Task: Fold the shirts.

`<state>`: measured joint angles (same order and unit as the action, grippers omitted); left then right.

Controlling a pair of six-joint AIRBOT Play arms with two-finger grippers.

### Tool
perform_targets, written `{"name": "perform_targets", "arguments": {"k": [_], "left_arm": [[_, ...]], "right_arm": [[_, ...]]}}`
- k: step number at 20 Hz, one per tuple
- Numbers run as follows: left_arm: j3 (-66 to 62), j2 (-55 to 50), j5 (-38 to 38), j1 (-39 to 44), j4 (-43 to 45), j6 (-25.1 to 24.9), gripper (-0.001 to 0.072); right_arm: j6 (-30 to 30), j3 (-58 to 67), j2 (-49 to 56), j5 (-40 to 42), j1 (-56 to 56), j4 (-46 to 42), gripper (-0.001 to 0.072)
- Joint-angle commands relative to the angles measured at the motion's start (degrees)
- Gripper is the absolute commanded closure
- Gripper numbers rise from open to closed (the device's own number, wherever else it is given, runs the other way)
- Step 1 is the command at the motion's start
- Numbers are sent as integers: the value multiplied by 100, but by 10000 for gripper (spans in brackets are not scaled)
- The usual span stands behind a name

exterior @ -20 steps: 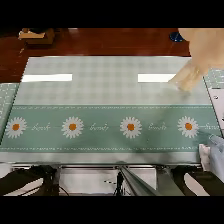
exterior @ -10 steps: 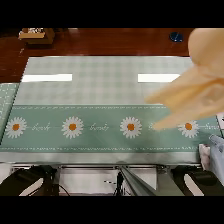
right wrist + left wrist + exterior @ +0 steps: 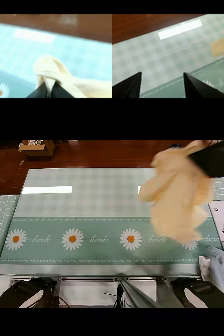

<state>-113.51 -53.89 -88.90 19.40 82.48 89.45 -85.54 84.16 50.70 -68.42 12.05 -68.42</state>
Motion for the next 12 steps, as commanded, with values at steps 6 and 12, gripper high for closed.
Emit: {"name": "perform_targets", "arguments": {"k": [6,12], "left_arm": [[11,-22,-76,2,28,20,96],[758,-103,-245,2,26,-28,96]], "right_arm": [[127,0,2973,1071,2468,-181,494],[317,11,2590,282,1235,-798,150]]}}
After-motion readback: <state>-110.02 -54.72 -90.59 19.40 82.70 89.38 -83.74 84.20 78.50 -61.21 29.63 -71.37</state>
